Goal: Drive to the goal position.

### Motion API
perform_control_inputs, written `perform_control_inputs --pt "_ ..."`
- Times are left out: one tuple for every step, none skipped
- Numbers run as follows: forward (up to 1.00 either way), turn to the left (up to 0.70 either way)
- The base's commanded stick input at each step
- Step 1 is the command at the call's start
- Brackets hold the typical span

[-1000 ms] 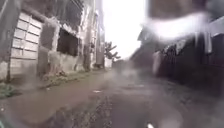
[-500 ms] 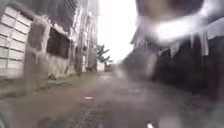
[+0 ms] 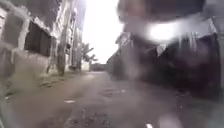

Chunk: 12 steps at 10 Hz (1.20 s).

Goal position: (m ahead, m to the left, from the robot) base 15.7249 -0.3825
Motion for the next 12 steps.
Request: perform_control_inputs --pt "0.5 0.02" --pt "0.5 0.02" --pt "0.5 0.02" --pt "0.5 0.02" --pt "0.5 0.02" --pt "0.5 0.02" --pt "0.5 0.02" --pt "0.5 0.02" --pt "0.5 0.02" --pt "0.5 0.02" --pt "0.5 0.02" --pt "0.5 0.02"
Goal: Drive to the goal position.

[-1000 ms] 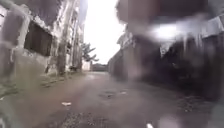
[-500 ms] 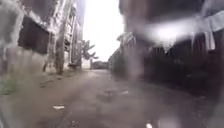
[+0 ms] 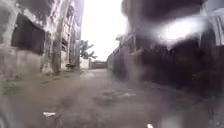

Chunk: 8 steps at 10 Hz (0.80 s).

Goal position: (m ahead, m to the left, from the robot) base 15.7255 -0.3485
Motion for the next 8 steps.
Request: perform_control_inputs --pt "0.5 0.02" --pt "0.5 0.02" --pt "0.5 0.02" --pt "0.5 0.02" --pt "0.5 0.02" --pt "0.5 0.02" --pt "0.5 0.02" --pt "0.5 0.02"
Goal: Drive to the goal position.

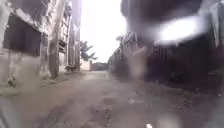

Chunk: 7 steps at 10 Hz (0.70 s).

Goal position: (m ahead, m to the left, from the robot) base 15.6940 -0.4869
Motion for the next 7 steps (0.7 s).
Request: perform_control_inputs --pt "0.5 0.02" --pt "0.5 0.02" --pt "0.5 0.02" --pt "0.5 0.02" --pt "0.5 0.02" --pt "0.5 0.02" --pt "0.5 0.02"
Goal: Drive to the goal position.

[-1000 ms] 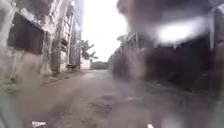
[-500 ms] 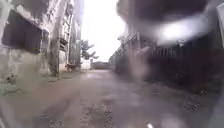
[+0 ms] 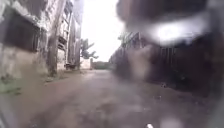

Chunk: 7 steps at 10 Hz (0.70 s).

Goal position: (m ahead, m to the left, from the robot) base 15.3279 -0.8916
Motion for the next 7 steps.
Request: perform_control_inputs --pt "0.5 0.02" --pt "0.5 0.02" --pt "0.5 0.02" --pt "0.5 0.02" --pt "0.5 0.02" --pt "0.5 0.02" --pt "0.5 0.02"
